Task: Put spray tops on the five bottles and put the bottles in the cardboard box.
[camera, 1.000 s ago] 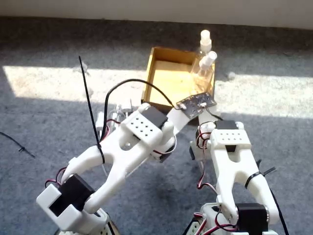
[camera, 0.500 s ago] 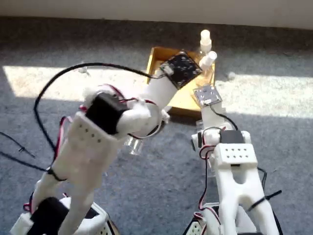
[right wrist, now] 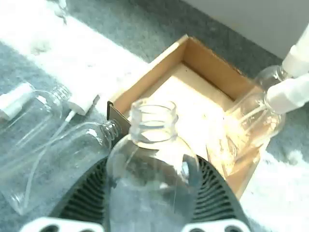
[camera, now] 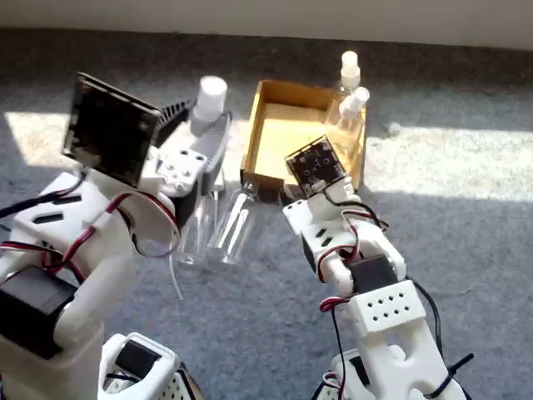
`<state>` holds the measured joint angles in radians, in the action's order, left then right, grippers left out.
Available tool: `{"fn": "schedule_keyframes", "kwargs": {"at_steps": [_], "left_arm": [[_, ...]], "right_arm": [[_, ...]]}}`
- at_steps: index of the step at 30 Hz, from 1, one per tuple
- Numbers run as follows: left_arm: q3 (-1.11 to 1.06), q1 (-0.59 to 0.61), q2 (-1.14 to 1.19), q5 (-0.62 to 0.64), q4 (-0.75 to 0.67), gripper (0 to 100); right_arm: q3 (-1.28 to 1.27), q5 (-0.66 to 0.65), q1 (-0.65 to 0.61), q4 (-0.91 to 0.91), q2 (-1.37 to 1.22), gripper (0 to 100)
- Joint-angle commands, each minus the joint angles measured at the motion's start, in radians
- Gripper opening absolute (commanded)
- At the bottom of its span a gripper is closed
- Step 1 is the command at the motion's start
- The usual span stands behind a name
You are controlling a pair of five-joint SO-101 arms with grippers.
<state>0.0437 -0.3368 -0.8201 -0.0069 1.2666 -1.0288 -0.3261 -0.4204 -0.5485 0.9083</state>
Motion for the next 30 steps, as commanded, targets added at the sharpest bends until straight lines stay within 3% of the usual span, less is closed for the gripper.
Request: {"fn": "schedule_keyframes", "kwargs": {"at_steps": [1, 4, 8, 11, 18, 24, 30], "left_arm": [[0.002, 0.105, -0.015, 0.183, -0.224, 0], [0.008, 0.131, -0.018, 0.272, -0.252, 0], [-0.058, 0.130, -0.033, 0.325, -0.256, 0], [-0.130, 0.128, -0.033, 0.347, -0.353, 0], [-0.300, 0.022, -0.030, 0.370, -0.552, 0], [-0.312, 0.016, -0.024, 0.353, -0.559, 0], [-0.311, -0.005, -0.033, 0.362, -0.555, 0]], "right_arm": [[-0.042, 0.008, -0.070, 0.081, 0.024, 1.2], [-0.133, 0.009, -0.087, 0.228, 0.027, 0.3], [-0.398, 0.009, -0.084, 0.641, 0.113, 0.3], [-0.598, 0.009, -0.122, 0.806, 0.208, 0.3], [-0.704, 0.012, -0.209, 0.699, 0.466, 0.3], [-0.704, 0.137, -0.150, 0.509, 0.719, 0.3], [-0.707, 0.137, -0.148, 0.378, 0.866, 0.3]]}}
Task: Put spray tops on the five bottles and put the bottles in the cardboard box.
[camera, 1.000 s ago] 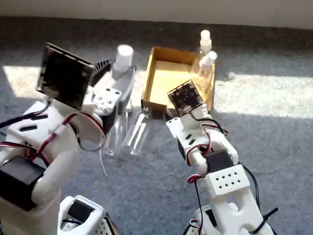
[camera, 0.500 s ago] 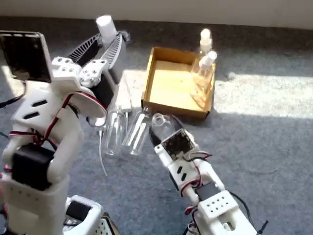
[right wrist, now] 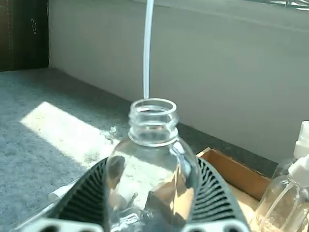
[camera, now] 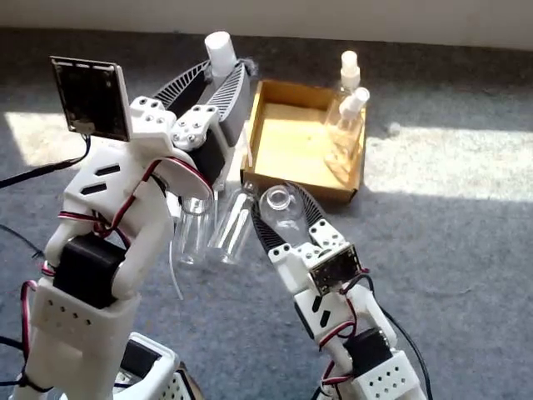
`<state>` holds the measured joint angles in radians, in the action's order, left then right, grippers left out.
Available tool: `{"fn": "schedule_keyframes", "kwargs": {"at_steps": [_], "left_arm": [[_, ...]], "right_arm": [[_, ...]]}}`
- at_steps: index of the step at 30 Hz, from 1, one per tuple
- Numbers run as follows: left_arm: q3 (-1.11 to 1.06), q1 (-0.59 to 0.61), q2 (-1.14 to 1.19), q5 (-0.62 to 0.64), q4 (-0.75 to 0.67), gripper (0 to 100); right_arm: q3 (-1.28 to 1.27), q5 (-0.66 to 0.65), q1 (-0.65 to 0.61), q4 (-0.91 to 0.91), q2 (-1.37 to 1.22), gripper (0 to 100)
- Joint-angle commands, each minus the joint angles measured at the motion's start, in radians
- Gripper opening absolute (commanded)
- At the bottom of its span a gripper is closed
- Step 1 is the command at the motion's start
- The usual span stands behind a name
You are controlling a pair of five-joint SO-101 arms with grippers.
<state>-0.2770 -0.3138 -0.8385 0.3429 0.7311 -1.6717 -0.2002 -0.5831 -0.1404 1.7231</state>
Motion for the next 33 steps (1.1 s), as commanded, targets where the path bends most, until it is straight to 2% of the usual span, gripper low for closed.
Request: {"fn": "schedule_keyframes", "kwargs": {"at_steps": [1, 7, 17, 28, 33], "left_arm": [[0.012, -0.047, -0.015, 0.025, -0.020, 0], [0.018, -0.157, -0.018, 0.029, 0.003, 0], [0.044, -0.160, -0.219, 0.026, 0.095, 0], [0.004, -0.162, -0.030, 0.026, 0.044, 0], [0.005, -0.163, 0.015, 0.026, 0.046, 0]], "right_arm": [[-0.064, 0.011, 0.015, -0.030, 0.051, 0.3], [-0.061, 0.011, 0.018, -0.028, -0.012, 0.3], [-0.053, 0.015, 0.022, -0.022, -0.120, 0.4], [-0.053, 0.011, 0.022, -0.007, -0.120, 0.4], [-0.053, 0.015, 0.071, -0.007, -0.120, 0.4]]}}
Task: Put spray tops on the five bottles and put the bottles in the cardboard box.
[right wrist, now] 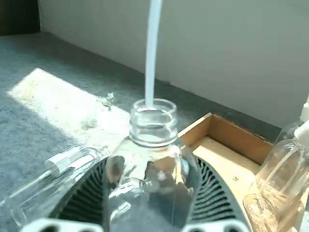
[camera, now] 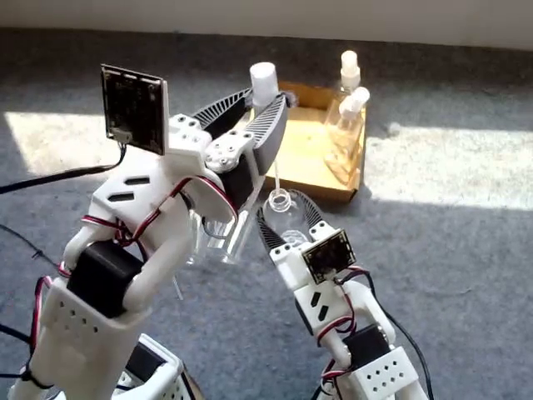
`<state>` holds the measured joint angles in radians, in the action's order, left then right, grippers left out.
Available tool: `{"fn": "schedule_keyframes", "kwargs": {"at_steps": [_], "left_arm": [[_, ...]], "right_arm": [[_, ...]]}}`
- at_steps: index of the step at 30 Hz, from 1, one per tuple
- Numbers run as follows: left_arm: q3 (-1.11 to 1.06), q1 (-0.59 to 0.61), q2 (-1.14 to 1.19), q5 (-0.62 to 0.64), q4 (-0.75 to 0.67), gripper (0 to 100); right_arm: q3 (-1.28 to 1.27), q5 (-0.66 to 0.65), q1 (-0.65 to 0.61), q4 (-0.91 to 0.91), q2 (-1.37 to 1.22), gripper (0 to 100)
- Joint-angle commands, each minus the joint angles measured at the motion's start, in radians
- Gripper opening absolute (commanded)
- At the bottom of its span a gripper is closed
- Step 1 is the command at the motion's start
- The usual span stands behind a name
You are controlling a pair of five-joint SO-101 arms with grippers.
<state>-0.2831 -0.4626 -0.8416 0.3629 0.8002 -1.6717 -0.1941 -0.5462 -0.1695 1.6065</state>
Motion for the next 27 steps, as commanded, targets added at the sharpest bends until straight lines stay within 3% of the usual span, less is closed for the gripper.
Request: {"fn": "schedule_keyframes", "kwargs": {"at_steps": [1, 16, 20, 27], "left_arm": [[0.012, -0.013, 0.019, 0.006, -0.023, 0], [-0.104, -0.022, 0.022, 0.006, -0.028, 0], [-0.216, -0.025, 0.021, -0.084, -0.040, 0], [-0.294, -0.151, 0.012, -0.098, 0.008, 0]], "right_arm": [[-0.053, 0.009, 0.038, 0.024, -0.004, 0.4], [-0.053, 0.011, 0.035, 0.024, -0.004, 0.4], [-0.053, 0.011, 0.035, 0.024, -0.004, 0.4], [-0.053, 0.011, 0.038, 0.024, -0.004, 0.4]]}}
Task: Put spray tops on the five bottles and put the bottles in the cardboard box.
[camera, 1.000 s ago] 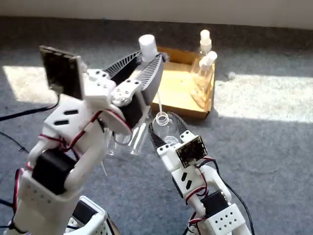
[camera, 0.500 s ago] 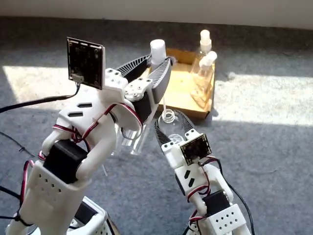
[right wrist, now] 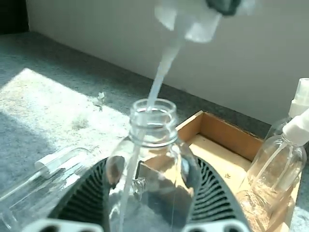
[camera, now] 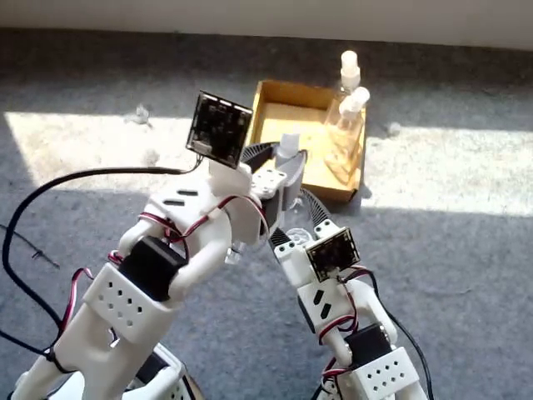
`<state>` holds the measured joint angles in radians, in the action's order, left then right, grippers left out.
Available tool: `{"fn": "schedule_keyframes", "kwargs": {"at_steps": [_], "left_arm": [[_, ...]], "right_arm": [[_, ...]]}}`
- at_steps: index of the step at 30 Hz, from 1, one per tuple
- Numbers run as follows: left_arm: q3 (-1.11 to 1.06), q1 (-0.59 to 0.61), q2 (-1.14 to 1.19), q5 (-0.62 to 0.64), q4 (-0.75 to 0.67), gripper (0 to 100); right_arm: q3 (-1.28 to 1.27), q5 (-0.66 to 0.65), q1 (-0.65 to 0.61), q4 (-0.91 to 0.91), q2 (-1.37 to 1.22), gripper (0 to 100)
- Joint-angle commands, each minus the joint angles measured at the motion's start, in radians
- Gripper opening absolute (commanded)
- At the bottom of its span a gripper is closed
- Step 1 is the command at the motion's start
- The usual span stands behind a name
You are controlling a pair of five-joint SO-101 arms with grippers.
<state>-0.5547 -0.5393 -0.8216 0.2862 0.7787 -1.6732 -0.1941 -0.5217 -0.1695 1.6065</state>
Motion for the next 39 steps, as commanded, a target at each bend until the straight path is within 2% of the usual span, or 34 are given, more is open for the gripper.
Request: {"fn": "schedule_keyframes", "kwargs": {"at_steps": [1, 6, 18, 24, 31, 37, 39], "left_arm": [[-0.035, -0.079, -0.008, -0.021, 0.038, 0], [-0.047, -0.025, -0.033, -0.021, 0.069, 0], [-0.229, -0.027, -0.042, -0.025, 0.064, 0], [-0.329, -0.027, -0.042, -0.150, 0.063, 1], [-0.355, -0.018, -0.044, -0.192, 0.063, 1], [-0.355, -0.016, -0.073, -0.193, 0.069, 18], [-0.360, -0.016, -0.139, -0.195, 0.071, 18]], "right_arm": [[-0.053, 0.011, 0.013, 0.024, -0.004, 0.4], [-0.053, 0.011, 0.016, 0.024, -0.004, 0.4], [-0.054, 0.012, 0.054, 0.076, -0.004, 0.4], [-0.056, 0.012, 0.074, 0.087, -0.004, 0.4], [-0.061, 0.012, 0.071, 0.087, -0.004, 0.4], [-0.061, 0.012, 0.070, 0.087, -0.004, 0.4], [-0.061, 0.012, 0.070, 0.087, -0.004, 0.4]]}}
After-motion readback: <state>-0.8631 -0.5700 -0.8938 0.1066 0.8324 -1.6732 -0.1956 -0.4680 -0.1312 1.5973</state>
